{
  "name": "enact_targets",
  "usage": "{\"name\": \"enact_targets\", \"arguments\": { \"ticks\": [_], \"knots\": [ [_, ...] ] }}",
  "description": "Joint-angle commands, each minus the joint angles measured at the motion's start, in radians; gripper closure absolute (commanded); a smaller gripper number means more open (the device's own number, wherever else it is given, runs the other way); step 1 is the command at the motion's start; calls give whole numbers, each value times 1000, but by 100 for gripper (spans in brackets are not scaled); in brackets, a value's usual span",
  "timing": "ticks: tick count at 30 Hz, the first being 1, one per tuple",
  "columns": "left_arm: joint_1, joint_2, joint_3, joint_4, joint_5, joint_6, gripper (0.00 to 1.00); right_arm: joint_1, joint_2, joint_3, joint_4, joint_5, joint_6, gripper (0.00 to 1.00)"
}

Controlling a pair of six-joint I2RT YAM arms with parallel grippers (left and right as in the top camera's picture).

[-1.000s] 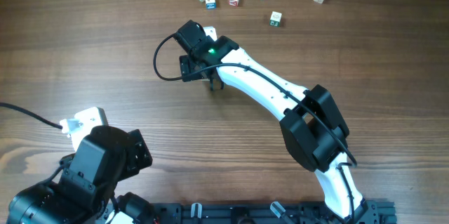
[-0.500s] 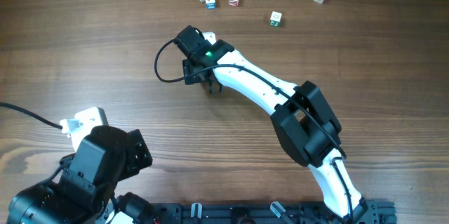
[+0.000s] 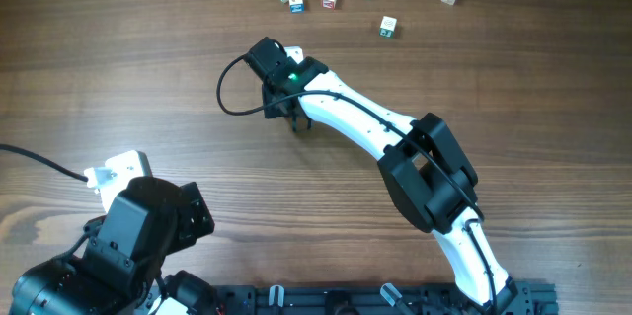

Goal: Form a tower

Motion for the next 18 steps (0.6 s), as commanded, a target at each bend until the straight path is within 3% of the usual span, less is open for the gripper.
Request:
{"name": "enact_targets", "arguments": {
  "ticks": [1, 4, 12, 18],
  "knots": [
    [5, -1, -2, -1, 5, -13, 0, 3, 35, -3, 6, -5, 11, 36],
    [5, -1, -2, -1, 5, -13, 0, 3, 43, -3, 9, -12, 11, 35],
    [5, -1, -2, -1, 5, -13, 0, 3, 43, -3, 9, -12, 10, 50],
    [5, -1, -2, -1, 5, -13, 0, 3, 43, -3, 11, -13, 7, 53]
  ]
}}
